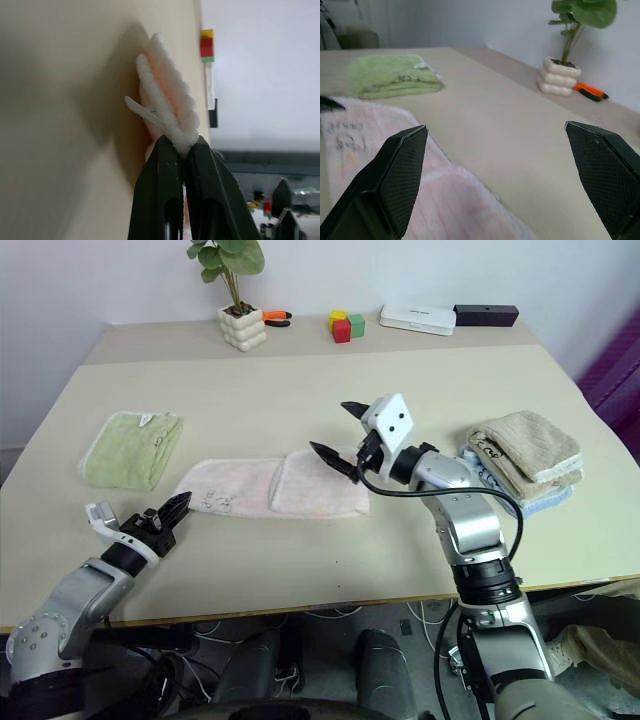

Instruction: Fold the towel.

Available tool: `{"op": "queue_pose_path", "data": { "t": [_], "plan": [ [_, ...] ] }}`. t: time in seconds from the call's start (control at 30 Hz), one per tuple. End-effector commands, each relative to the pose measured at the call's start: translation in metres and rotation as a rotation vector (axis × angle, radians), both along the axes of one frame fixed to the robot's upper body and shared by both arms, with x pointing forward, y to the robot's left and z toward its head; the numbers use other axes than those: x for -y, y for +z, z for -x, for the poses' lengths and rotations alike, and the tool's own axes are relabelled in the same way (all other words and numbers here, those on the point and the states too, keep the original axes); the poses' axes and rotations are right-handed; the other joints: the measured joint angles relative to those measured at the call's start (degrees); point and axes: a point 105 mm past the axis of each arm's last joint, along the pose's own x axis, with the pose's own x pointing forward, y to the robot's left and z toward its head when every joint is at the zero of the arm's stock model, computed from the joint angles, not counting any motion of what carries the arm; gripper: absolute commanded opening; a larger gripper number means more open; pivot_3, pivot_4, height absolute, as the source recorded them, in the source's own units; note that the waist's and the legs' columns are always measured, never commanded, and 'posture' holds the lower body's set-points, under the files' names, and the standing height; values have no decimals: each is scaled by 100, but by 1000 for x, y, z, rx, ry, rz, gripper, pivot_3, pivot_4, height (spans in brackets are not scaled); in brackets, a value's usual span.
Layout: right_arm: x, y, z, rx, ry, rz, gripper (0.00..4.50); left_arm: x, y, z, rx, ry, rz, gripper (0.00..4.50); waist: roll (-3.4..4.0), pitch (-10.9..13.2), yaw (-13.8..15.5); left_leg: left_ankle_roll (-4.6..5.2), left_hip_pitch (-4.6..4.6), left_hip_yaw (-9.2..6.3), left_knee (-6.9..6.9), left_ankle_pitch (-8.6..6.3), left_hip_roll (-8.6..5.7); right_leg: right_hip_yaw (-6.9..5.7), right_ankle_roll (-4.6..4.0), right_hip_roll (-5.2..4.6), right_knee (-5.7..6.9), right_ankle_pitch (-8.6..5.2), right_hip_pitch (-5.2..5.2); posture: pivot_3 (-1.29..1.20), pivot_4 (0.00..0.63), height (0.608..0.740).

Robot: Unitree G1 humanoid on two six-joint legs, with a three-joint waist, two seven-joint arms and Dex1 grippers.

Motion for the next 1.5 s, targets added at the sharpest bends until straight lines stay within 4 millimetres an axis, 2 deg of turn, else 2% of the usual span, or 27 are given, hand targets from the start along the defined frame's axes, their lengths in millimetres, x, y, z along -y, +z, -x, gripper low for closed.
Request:
{"op": "queue_pose_path", "data": {
  "t": [0.03,0.17,0.2,0.33,0.47,0.57,0.63,0.7,0.8,0.9,1.0,1.1,1.23,1.3,1.37,1.5],
  "plan": [
    [37,21,12,-6,-15,-92,4500,4,22,-4,119,-45,-87,23,-7,4,10,0,-6,0,0,0,0,0,0,0,-2,0,-5,0,150,740],
    [69,1,38,-85,34,41,4500,25,53,-13,298,-142,-218,23,-26,16,68,9,-21,4,-1,-5,-5,0,1,-1,-15,0,-5,0,150,740],
    [75,-3,44,-107,42,61,4500,36,60,-14,342,-189,-244,23,-26,16,67,9,-21,6,-3,-5,-4,1,2,0,-15,0,9,0,150,740],
    [87,-6,56,-119,49,116,4500,74,80,-22,496,-340,-366,23,-28,18,56,9,-12,8,-3,-5,-2,3,2,6,-14,0,15,0,150,740],
    [92,-5,54,-99,-3,126,4500,123,92,-33,673,-532,-484,23,-30,20,93,7,-11,5,1,-4,-3,3,2,10,-13,0,16,0,150,740],
    [94,-4,56,-91,-36,131,4500,170,99,-45,791,-664,-512,23,-35,23,148,7,-13,5,3,-3,-4,2,2,10,-14,1,17,0,150,740],
    [97,-4,58,-88,-56,134,4500,196,96,-45,842,-755,-558,23,-47,30,146,9,-17,-1,8,-3,-7,0,3,9,-17,0,21,0,150,740],
    [101,-2,60,-84,-80,135,4500,218,83,-44,844,-845,-597,23,-47,30,121,15,-21,1,10,-3,-7,2,6,8,-21,0,22,0,150,740],
    [106,1,65,-73,-121,141,4500,240,64,-42,835,-941,-621,23,-52,35,93,25,-20,3,9,5,-12,2,11,9,-20,-2,20,0,150,740],
    [110,3,70,-64,-156,140,4500,249,47,-41,819,-996,-664,23,-52,37,102,30,-18,-4,10,3,-8,1,9,19,-14,-2,16,0,150,740],
    [111,6,74,-56,-179,138,4500,250,35,-35,786,-1069,-655,903,-53,38,105,28,-18,-8,12,3,-3,1,6,21,-13,-2,16,0,150,740],
    [111,6,75,-54,-188,141,4500,250,29,-35,781,-1086,-679,2363,-53,38,106,32,-19,-9,13,2,0,2,6,16,-13,-2,16,0,150,740],
    [107,9,71,-37,-189,128,4500,249,35,-32,819,-1086,-663,4400,-53,38,112,35,-20,-10,16,1,0,2,6,15,-13,-3,18,0,150,740],
    [105,13,66,-24,-185,113,4500,245,44,-28,850,-1093,-618,4464,-53,38,106,36,-20,-11,18,0,0,1,6,15,-13,-2,19,0,150,740],
    [104,18,61,-3,-184,94,4500,240,56,-23,969,-1069,-623,4464,-51,39,90,36,-20,-11,18,0,0,1,6,15,-13,-2,19,0,150,740],
    [105,31,43,54,-222,19,4500,222,80,-24,1068,-998,-548,4464,-51,40,85,36,-19,-10,18,1,0,1,6,16,-10,-2,19,0,150,740]
  ]
}}
